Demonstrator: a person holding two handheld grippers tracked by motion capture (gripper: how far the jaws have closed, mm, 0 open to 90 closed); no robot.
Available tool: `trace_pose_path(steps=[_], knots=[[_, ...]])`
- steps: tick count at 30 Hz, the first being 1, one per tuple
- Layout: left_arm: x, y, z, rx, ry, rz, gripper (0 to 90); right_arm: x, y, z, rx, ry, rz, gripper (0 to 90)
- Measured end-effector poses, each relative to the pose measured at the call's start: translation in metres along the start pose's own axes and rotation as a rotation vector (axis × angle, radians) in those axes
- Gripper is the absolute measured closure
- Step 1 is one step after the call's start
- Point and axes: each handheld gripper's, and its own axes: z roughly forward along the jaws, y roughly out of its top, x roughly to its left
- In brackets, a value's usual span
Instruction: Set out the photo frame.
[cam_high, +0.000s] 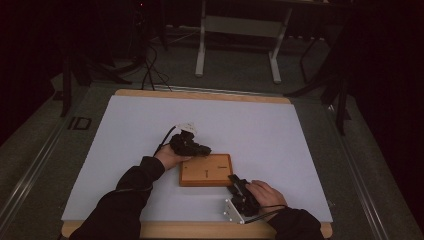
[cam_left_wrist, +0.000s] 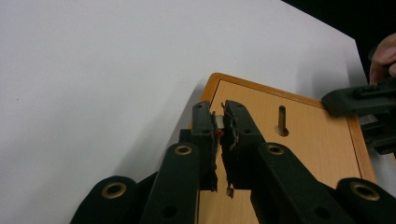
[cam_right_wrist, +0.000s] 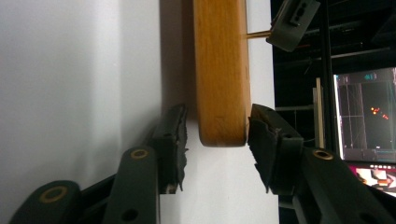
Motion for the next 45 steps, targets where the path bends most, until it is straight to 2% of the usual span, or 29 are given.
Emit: trace_pose_path(steps=[2,5,15,18,19,20,21,23,24,26,27,28,35,38,40,43,45], knots=[[0.0,0.0,0.0,0.002,0.0,0.002,84.0,0.001,0.001,0.001,-0.001,-0.013,-0.032,58.6],[-0.002,0.0,0.0,0.005,0.002,0.011,83.8,0.002,0.002,0.002,0.003,-0.021,-0.051,63.7],[-0.009,-0.001,0.0,-0.001,0.051,0.08,82.7,0.004,0.003,0.002,-0.003,-0.023,-0.081,65.2],[-0.01,-0.001,-0.004,-0.018,0.062,0.086,71.5,-0.001,0.003,0.001,-0.01,-0.003,-0.068,65.2],[-0.01,-0.001,-0.007,-0.031,0.08,0.096,67.7,-0.002,0.002,0.001,-0.012,0.001,-0.064,65.2],[-0.011,-0.001,-0.009,-0.04,0.091,0.096,59.8,-0.004,0.002,0.001,-0.013,0.008,-0.059,65.2],[-0.011,-0.001,-0.013,-0.055,0.099,0.095,56.4,-0.006,0.002,0.001,-0.014,0.015,-0.058,65.2],[-0.013,0.0,-0.021,-0.08,0.131,0.09,41.3,-0.009,0.002,0.0,-0.018,0.031,-0.05,65.2],[-0.015,0.0,-0.026,-0.092,0.128,0.099,36.8,-0.011,0.002,0.0,-0.021,0.036,-0.045,65.2],[-0.018,0.0,-0.032,-0.085,0.135,0.11,29.7,-0.014,0.001,0.0,-0.027,0.046,-0.035,65.5],[-0.019,0.0,-0.034,-0.081,0.127,0.113,20.4,-0.017,0.001,-0.001,-0.029,0.053,-0.03,65.7],[-0.02,0.0,-0.036,-0.077,0.137,0.117,15.7,-0.019,0.001,-0.001,-0.032,0.058,-0.023,65.8],[-0.029,-0.004,-0.05,-0.109,0.141,0.117,11.8,-0.032,0.002,-0.002,-0.042,0.091,-0.009,66.8],[-0.034,-0.008,-0.06,-0.115,0.142,0.123,10.7,-0.038,0.001,-0.003,-0.042,0.114,0.015,67.2],[-0.034,-0.009,-0.064,-0.117,0.147,0.128,10.6,-0.04,0.001,-0.003,-0.05,0.111,0.005,67.6],[-0.034,-0.014,-0.08,-0.131,0.158,0.116,10.3,-0.046,0.0,-0.003,-0.055,0.129,0.009,68.2],[-0.036,-0.019,-0.089,-0.13,0.176,0.125,9.3,-0.049,-0.001,-0.002,-0.065,0.133,-0.002,68.5]])
